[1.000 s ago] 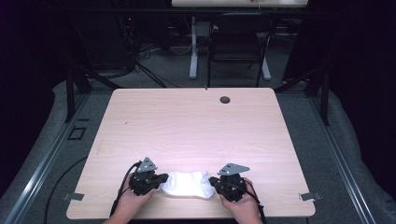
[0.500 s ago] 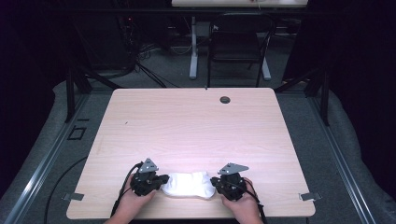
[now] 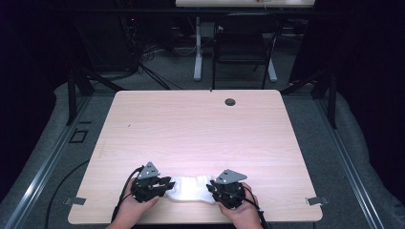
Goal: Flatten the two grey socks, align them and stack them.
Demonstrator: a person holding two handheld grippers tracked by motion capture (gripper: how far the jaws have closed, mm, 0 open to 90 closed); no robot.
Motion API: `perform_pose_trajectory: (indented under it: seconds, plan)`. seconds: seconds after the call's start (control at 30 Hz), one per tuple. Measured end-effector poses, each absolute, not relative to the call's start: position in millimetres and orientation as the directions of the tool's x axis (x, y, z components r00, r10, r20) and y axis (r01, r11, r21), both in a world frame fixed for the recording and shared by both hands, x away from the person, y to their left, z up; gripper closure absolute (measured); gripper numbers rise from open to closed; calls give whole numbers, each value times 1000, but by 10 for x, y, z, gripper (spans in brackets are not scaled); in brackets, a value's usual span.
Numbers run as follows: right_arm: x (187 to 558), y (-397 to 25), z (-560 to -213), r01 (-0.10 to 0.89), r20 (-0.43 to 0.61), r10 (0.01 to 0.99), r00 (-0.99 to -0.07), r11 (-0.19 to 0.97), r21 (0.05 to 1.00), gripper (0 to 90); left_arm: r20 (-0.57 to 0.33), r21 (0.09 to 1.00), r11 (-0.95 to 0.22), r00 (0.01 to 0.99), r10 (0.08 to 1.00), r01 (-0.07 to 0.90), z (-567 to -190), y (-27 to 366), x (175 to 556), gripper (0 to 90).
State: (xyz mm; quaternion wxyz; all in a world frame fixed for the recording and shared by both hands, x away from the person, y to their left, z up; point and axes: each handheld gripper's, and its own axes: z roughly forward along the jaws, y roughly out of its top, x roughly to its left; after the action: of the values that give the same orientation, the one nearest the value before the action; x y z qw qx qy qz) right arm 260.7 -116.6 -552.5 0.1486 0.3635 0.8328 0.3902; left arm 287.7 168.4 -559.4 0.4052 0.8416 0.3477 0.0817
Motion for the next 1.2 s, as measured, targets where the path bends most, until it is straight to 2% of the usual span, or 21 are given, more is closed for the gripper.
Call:
perform_pose_trajectory:
  seconds: [0.2,0.4,0.77,1.2]
  plan:
    - [2668,-1201,-5651,537,41,730,-682,461,706,694,-108,738,-469,771,627,485,-5620,1641,2837,601]
    - [2653,-1219,-5684,540,31,734,-679,470,698,650,-112,709,-496,774,623,501,-5704,1610,2831,544]
    - [2651,-1235,-5718,557,33,735,-678,483,675,671,-92,712,-510,785,613,482,-5774,1584,2804,489]
    - [2714,-1227,-5739,553,36,743,-668,464,692,672,-90,724,-493,774,627,483,-5794,1586,2848,493]
